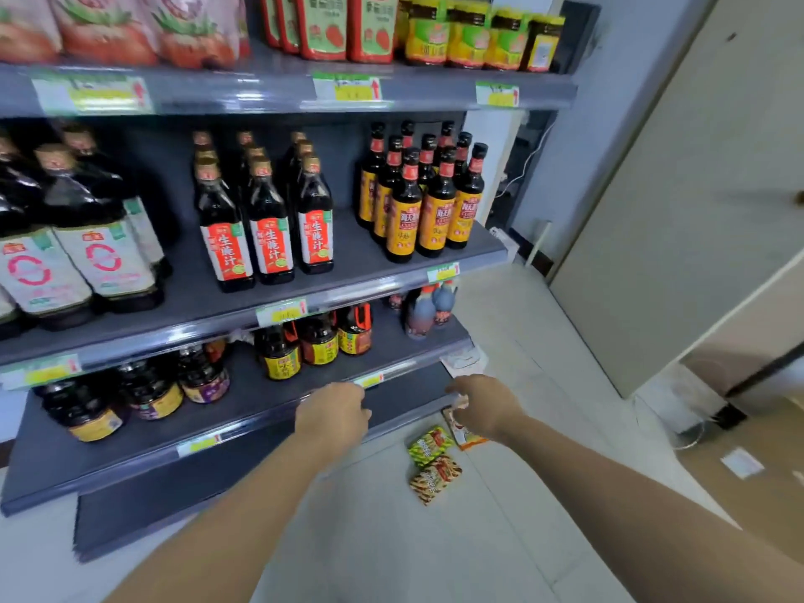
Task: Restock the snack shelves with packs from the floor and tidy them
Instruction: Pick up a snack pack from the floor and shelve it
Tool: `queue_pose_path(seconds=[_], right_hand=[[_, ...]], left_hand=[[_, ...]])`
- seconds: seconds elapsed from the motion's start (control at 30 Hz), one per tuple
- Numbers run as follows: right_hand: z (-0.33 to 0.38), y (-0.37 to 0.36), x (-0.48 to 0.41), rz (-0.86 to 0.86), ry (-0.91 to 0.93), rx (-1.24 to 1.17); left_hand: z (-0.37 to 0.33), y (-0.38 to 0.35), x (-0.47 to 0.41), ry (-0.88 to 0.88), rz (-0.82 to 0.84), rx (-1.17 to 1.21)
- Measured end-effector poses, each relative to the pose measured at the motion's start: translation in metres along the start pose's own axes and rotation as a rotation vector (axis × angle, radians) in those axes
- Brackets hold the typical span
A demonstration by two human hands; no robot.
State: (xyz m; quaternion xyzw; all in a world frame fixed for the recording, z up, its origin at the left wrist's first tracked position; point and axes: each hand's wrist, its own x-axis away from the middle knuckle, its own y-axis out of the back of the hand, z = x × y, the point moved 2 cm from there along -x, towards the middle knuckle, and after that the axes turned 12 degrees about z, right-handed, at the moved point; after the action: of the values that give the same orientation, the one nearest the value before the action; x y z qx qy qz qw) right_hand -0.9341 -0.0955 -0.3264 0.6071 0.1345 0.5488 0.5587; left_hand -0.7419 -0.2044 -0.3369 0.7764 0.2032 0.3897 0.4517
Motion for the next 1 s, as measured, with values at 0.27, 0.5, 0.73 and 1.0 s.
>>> queue_pose_path(seconds=[0.27,0.5,0.73,1.0], right_hand=[[-0.102,-0.030,-0.062,0.124,-0.143,-0.048],[-0.167,-0.054,-0.143,0.197,-0.177,-0.086],[-0.229,-0.103,-0.218,0.283,-0.167,-0.125],[-0.305,-0.181,-0.300,0.383,-0.125,-0.059]], left_hand=[[-0.061,-0.068,-0.098,-0.007,0.176,-0.043],[-0.089,-0.122,-0.186,-0.006,0.306,-0.073],[-0.093,-0.205,-0.256,0.117,0.376,0.115],[-0.102,-0.335,-0.319,0.255,0.422,0.224]])
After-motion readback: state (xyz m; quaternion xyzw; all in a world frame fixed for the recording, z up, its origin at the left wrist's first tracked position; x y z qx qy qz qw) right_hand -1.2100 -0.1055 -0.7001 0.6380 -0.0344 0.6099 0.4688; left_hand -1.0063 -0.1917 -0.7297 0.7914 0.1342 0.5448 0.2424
